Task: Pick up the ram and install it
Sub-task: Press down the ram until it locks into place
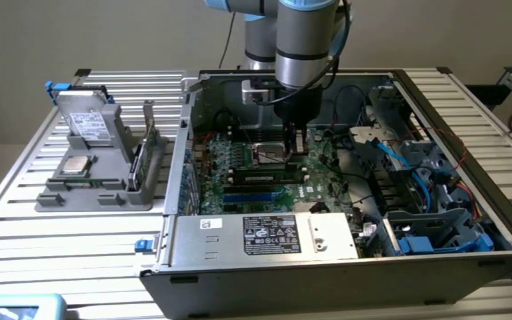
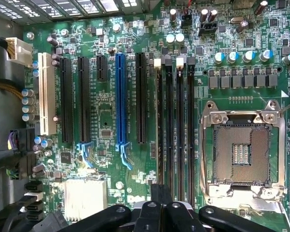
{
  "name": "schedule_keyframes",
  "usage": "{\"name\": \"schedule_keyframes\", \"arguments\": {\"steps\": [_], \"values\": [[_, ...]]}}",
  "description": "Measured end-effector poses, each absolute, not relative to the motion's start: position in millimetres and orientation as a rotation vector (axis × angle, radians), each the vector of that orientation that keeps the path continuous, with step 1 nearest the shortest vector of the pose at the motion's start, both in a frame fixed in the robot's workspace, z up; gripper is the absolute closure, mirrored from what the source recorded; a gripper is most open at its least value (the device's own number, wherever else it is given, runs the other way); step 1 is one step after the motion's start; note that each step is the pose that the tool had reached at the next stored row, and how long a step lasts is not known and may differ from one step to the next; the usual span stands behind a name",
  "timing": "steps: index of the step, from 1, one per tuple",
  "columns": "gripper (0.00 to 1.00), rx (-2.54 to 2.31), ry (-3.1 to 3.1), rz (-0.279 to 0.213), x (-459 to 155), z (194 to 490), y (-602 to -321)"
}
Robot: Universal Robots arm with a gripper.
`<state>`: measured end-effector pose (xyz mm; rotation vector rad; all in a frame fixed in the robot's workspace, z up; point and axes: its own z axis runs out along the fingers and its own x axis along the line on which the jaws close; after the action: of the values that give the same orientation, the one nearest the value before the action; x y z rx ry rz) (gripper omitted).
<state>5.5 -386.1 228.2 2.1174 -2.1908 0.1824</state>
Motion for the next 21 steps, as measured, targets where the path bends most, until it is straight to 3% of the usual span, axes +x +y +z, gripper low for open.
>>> {"name": "schedule_keyframes", "arguments": {"steps": [21], "values": [[0.89,2.124,-2.197,0.162,-13.6,236.5,-388.9]]}}
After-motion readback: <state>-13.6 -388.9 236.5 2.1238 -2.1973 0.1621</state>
